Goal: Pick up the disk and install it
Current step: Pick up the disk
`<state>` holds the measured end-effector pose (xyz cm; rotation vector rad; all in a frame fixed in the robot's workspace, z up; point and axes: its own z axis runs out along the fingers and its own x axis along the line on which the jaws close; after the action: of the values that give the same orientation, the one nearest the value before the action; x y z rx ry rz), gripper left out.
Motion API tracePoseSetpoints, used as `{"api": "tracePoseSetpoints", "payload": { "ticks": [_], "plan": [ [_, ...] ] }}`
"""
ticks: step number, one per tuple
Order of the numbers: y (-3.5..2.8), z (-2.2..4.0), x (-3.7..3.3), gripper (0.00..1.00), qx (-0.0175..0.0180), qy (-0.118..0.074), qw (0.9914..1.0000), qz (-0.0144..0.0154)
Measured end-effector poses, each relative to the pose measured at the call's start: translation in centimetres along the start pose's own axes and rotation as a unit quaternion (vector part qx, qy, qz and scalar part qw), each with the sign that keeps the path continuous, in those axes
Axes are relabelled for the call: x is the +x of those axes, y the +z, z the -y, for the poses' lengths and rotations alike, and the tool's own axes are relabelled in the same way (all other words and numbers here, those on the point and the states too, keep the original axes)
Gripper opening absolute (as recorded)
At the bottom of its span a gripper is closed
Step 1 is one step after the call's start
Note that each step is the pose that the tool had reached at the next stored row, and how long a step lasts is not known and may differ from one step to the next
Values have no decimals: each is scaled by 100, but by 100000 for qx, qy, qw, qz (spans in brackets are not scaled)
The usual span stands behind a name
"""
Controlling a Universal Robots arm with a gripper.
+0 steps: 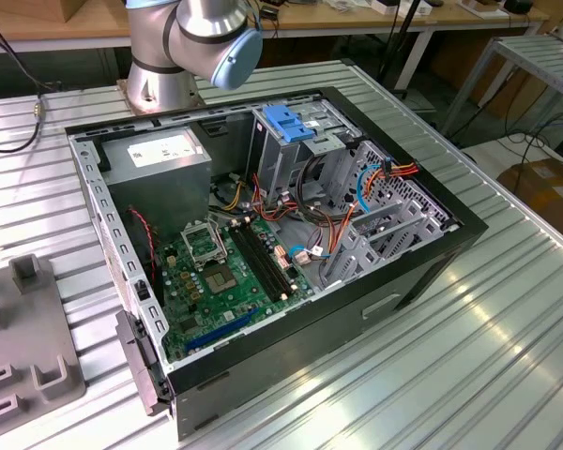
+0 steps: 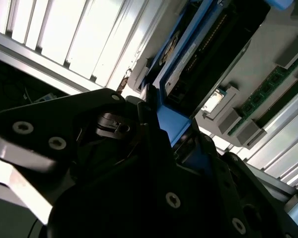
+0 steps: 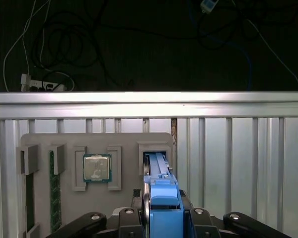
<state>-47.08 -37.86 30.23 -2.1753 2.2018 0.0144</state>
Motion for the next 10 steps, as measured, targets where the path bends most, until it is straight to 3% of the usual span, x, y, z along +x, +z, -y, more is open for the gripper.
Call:
{"api": "tracePoseSetpoints", "payload": {
  "ticks": [10],
  "plan": [
    [-182, 5, -7, 37, -3, 3, 100000, 94]
  ]
}}
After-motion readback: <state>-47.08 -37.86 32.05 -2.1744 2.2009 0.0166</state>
